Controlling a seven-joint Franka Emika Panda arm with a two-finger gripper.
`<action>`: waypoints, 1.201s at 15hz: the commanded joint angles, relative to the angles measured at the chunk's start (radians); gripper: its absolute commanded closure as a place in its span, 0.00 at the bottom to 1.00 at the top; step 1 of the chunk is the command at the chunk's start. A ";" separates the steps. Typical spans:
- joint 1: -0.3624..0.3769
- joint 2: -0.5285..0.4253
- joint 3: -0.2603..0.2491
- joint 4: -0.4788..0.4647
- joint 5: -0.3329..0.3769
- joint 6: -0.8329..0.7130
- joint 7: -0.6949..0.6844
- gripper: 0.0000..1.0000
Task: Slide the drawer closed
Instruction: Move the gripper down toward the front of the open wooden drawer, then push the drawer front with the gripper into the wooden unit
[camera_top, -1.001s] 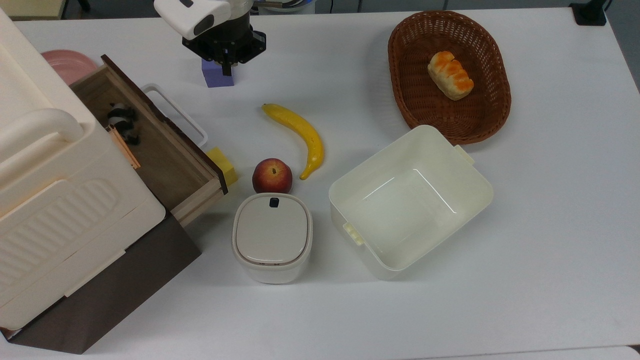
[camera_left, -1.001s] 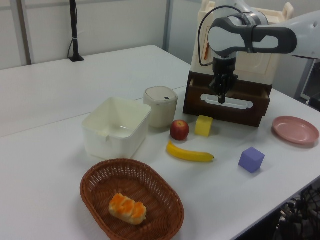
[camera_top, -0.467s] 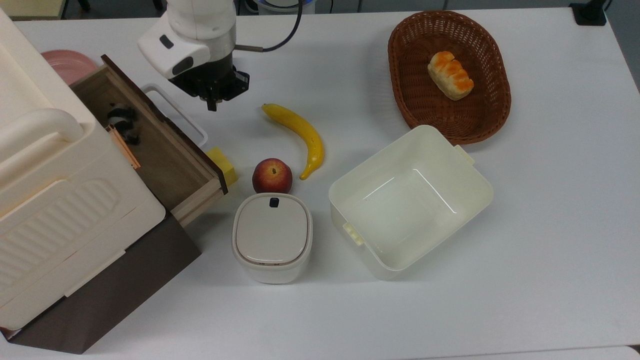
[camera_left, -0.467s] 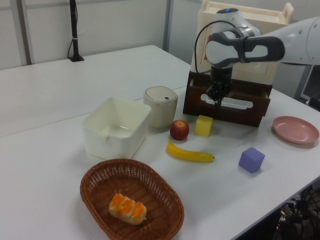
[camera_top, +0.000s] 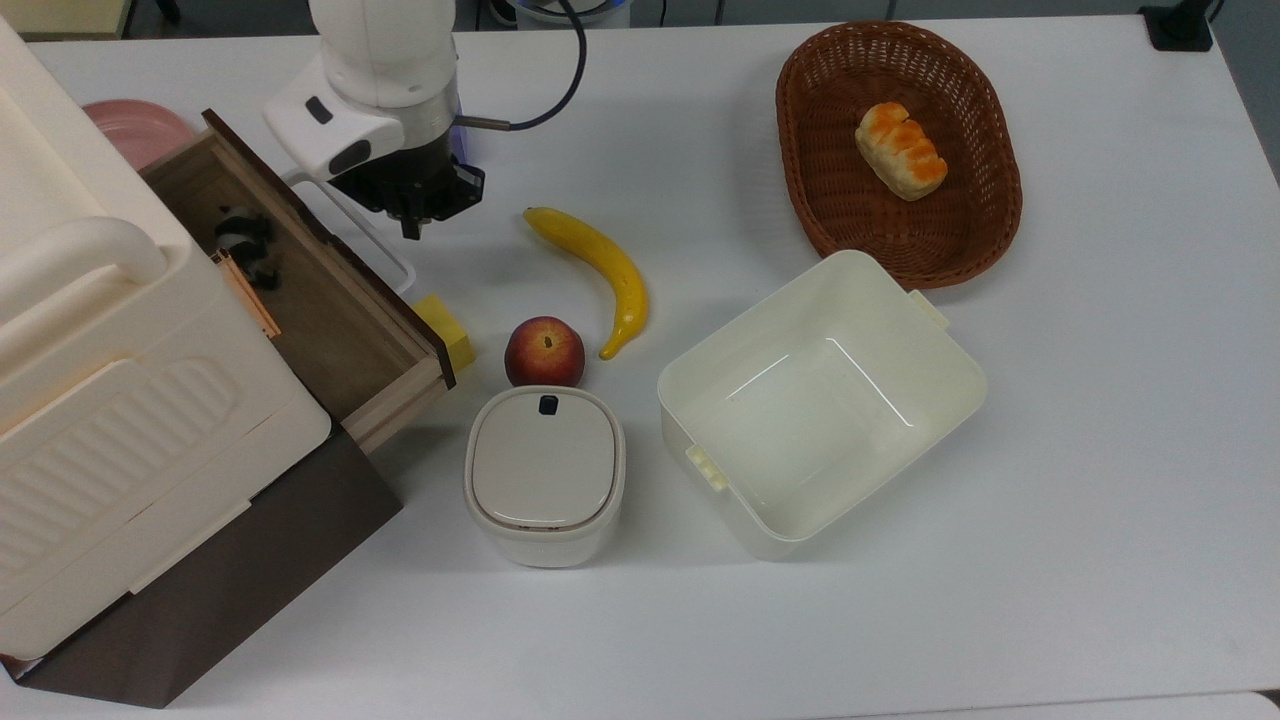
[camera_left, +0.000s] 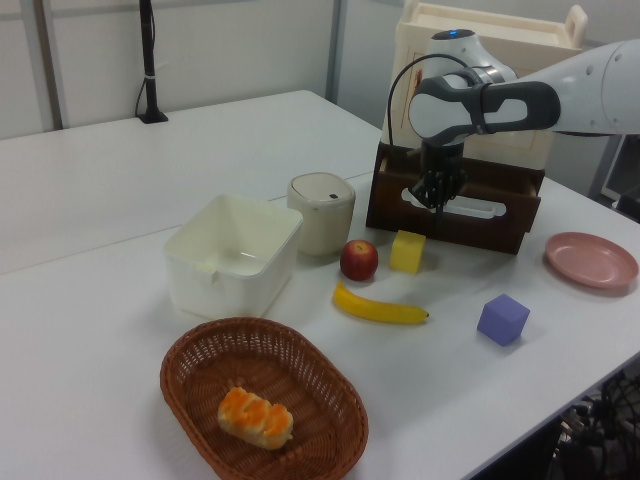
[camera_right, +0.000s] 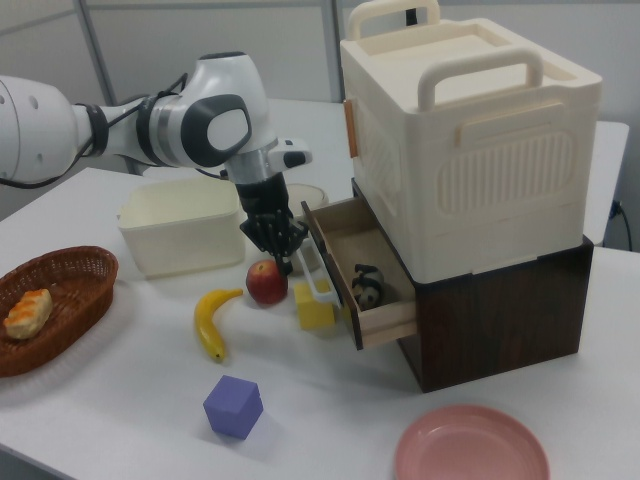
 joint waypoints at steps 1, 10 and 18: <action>-0.002 0.003 -0.026 -0.003 -0.005 0.037 0.011 0.98; -0.011 0.001 -0.066 0.000 -0.002 0.090 0.009 0.99; -0.045 0.027 -0.090 0.042 0.001 0.106 0.008 0.99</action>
